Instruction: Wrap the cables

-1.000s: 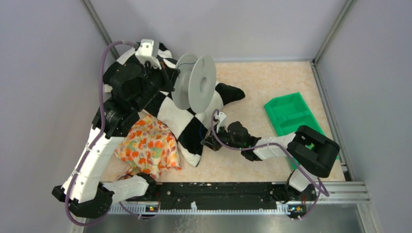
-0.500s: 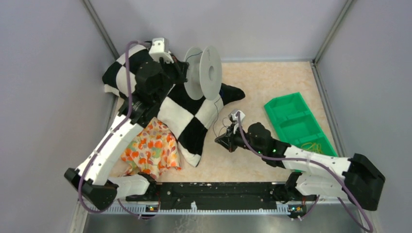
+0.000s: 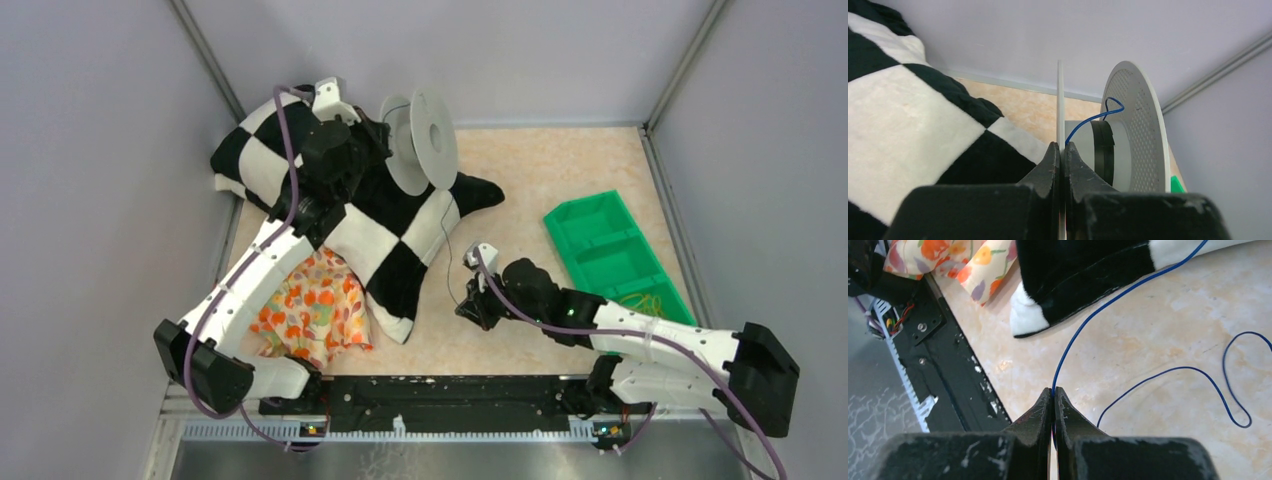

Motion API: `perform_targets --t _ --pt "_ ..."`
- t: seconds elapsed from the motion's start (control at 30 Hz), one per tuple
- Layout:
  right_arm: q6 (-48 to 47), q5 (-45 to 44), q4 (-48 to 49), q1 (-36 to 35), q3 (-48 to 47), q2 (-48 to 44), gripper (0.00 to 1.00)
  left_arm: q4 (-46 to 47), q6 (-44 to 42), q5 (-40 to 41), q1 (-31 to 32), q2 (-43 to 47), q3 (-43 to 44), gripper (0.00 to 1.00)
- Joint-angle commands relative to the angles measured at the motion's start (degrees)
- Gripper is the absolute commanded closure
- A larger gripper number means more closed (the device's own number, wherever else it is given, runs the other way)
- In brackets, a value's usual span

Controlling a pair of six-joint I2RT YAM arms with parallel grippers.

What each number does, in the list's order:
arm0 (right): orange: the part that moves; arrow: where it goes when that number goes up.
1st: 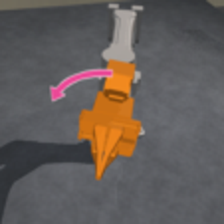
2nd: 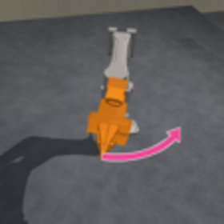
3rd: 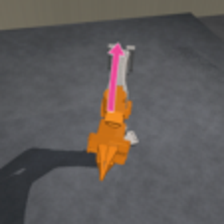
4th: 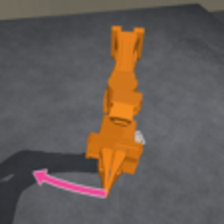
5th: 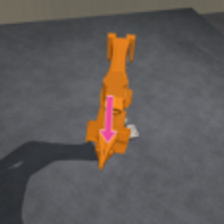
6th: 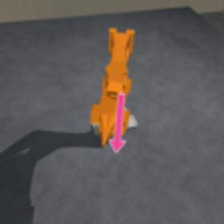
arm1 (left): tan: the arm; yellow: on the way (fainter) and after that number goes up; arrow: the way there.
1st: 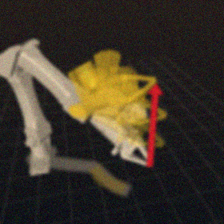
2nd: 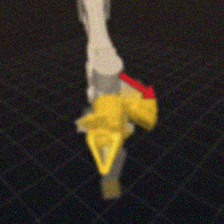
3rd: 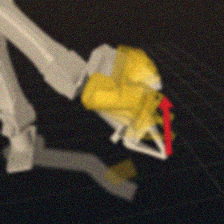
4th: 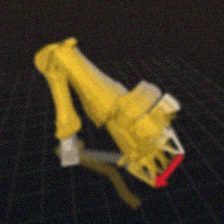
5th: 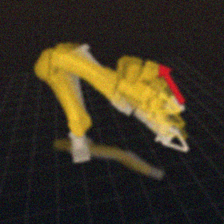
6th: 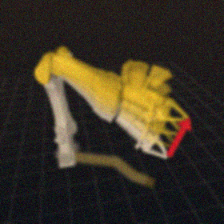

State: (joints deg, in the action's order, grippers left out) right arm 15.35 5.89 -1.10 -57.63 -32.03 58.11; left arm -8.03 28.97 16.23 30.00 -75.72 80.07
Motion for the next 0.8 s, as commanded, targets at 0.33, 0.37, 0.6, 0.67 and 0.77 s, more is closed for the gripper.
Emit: perform_targets --t 0.33,0.37,0.6,0.67,0.77 --pt "-5.14 8.06 -16.83 -7.62 -19.31 3.53 1.0 6.34 6.57 12.78 -1.52 1.4 -1.44 1.0" --pt "-5.56 9.37 -18.4 -7.64 -20.09 4.22 1.0 6.63 7.56 12.78 -1.79 0.58 -1.11 1.0" --pt "-6.47 12.85 -26.41 -10.62 -25.88 4.07 1.0 10.13 8.32 15.14 -2.55 -5.77 2.69 1.0" --pt "-6.58 13.42 -28.16 -11.05 -28.06 3.46 1.0 11.09 7.63 15.57 -2.73 -7.34 3.95 1.0" --pt "-7.41 15.51 -31.05 -11.15 -31.67 3.37 1.0 9.06 7.26 16.83 -2.88 -10.53 8.02 1.0"
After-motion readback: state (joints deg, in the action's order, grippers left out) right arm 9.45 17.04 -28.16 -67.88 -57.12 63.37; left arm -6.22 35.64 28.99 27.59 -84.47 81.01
